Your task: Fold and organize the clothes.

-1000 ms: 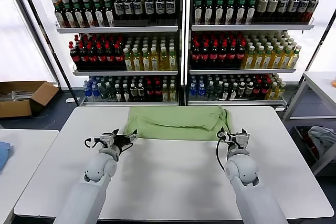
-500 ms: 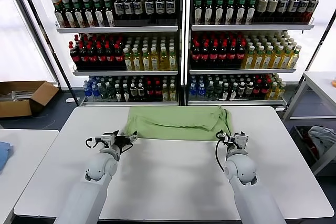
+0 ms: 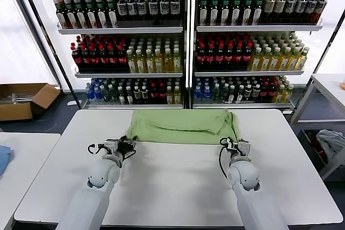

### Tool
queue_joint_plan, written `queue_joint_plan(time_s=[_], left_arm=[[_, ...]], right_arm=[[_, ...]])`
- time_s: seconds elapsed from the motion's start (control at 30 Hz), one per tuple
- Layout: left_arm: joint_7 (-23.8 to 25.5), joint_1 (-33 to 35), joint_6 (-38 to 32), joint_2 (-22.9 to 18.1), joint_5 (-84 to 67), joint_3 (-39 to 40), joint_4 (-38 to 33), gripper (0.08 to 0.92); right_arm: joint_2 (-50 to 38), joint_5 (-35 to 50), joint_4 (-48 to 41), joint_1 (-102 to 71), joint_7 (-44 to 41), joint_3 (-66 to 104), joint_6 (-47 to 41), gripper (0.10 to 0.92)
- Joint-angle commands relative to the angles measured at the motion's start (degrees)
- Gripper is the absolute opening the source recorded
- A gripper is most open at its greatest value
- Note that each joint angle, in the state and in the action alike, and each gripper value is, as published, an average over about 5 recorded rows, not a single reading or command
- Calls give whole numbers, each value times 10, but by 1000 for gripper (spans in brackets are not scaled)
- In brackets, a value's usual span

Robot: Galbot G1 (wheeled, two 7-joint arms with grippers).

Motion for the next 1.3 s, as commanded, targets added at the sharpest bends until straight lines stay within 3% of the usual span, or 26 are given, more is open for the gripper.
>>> queue_joint_plan(time_s=[0.03, 0.3, 0.43, 0.6, 0.8, 1.07, 1.3], left_arm=[[1, 3, 0, -1, 8, 4, 2, 402], [5, 17, -5, 0, 15, 3, -14, 178], [7, 35, -7, 4, 20, 0, -39, 99], [5, 77, -8, 12, 23, -9, -102, 88], [3, 175, -8, 27, 31, -33, -225, 87], [-9, 369, -14, 52, 42, -70, -395, 87], [-19, 507, -45, 36, 86, -73, -466, 87]], right_arm=[[1, 2, 4, -12, 0, -1, -3, 403], [-6, 1, 41, -39, -4, -1, -3, 176], [-6, 1, 71, -63, -5, -1, -3, 132], [-6, -3, 129, -106, -2, 0, -4, 132], [-7, -6, 219, -169, 12, 6, -4, 132], [-35, -7, 329, -290, 27, 10, -3, 132], [-54, -20, 390, -381, 45, 10, -2, 132]])
